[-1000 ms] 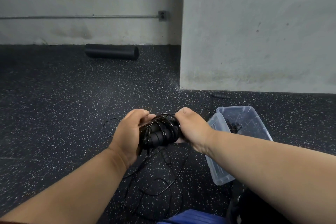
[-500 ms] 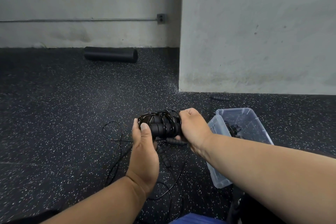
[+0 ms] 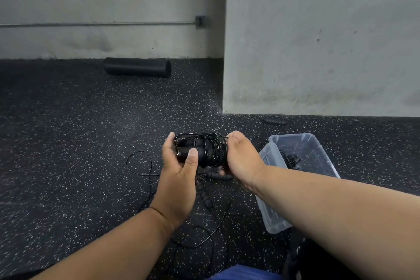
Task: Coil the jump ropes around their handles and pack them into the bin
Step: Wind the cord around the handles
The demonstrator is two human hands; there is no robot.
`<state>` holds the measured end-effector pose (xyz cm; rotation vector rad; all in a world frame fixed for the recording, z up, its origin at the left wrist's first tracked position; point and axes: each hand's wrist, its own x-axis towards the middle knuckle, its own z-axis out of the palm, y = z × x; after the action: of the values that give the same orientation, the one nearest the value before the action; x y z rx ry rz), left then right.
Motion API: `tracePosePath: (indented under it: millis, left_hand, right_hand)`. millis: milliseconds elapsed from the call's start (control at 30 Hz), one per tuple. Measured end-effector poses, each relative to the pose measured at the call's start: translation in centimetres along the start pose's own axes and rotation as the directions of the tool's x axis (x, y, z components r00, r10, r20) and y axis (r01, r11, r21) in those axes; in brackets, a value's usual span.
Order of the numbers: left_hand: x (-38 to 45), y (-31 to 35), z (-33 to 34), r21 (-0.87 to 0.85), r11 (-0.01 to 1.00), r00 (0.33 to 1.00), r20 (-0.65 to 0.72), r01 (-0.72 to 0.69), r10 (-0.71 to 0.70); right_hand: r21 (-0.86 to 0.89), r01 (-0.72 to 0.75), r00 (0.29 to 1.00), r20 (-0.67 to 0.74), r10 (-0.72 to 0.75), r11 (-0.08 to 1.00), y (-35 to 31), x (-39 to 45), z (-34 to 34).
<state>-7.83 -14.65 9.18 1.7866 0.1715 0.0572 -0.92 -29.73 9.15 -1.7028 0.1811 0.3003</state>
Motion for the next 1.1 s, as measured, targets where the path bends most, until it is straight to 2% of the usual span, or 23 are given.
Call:
tracePosePath:
  millis: [67, 133, 233, 300, 367, 433, 533, 600, 667, 867, 967, 1100]
  left_hand:
    - [0.4, 0.6, -0.8, 0.018, 1.0, 1.0, 0.015, 0.026, -0.026]
    - [0.9, 1.5, -1.8, 0.075, 0.991, 0.99, 0.076, 0.113, -0.119]
    - [1.5, 2.6, -3.9, 0.318, 0.934, 0.954, 0.192, 0.163, -0.232]
    - [1.9, 2.8, -5.1, 0.447, 0.884, 0.927, 0.255, 0.141, -0.276]
    - [2.1, 3.0, -5.7, 0.533, 0.841, 0.894, 0.325, 0.095, -0.307]
    - [1.8, 2.9, -5.4, 0.56, 0.826, 0.85, 0.4, 0.07, -0.343]
    - [0.9, 2.6, -4.3, 0.588, 0.809, 0.802, 0.482, 0.001, -0.352]
    - [0.3, 2.1, -3.5, 0.545, 0.838, 0.806, 0.504, -0.017, -0.312]
    - [0.2, 1.4, -3.0, 0.493, 0.87, 0.831, 0.483, 0.003, -0.277]
    - [0.3, 0.3, -1.9, 0.207, 0.944, 0.86, 0.396, 0.256, -0.32]
    - [0.6, 0.6, -2.1, 0.109, 0.932, 0.841, 0.404, 0.346, -0.36]
    - [0.7, 1.2, -2.5, 0.109, 0.917, 0.796, 0.464, 0.383, -0.388]
  right_hand:
    - [-0.081, 0.015, 1.0, 0.001, -0.015, 0.997, -0.2, 0.4, -0.4]
    - [-0.252, 0.076, 0.997, -0.003, -0.08, 0.965, -0.3, 0.7, -0.9]
    - [-0.368, 0.142, 0.99, 0.048, -0.134, 0.919, -0.4, 0.7, -1.1]
    - [-0.432, 0.197, 0.979, 0.136, -0.152, 0.88, -0.5, 0.3, -1.1]
    - [-0.529, 0.299, 0.946, 0.271, -0.176, 0.794, -0.6, -0.2, -1.1]
    - [-0.6, 0.401, 0.905, 0.378, -0.196, 0.692, -0.6, -0.9, -0.7]
    - [-0.609, 0.515, 0.845, 0.478, -0.238, 0.603, -0.2, -2.1, 0.4]
    - [-0.606, 0.553, 0.822, 0.507, -0.259, 0.571, 0.0, -2.5, 0.8]
    - [-0.609, 0.539, 0.835, 0.48, -0.27, 0.582, -0.1, -2.4, 0.7]
    - [-0.597, 0.502, 0.864, 0.385, -0.326, 0.625, -0.7, -2.0, -0.2]
    - [-0.588, 0.531, 0.846, 0.411, -0.34, 0.61, -0.7, -2.1, -0.3]
    - [-0.535, 0.594, 0.802, 0.45, -0.393, 0.601, -0.2, -1.9, -0.4]
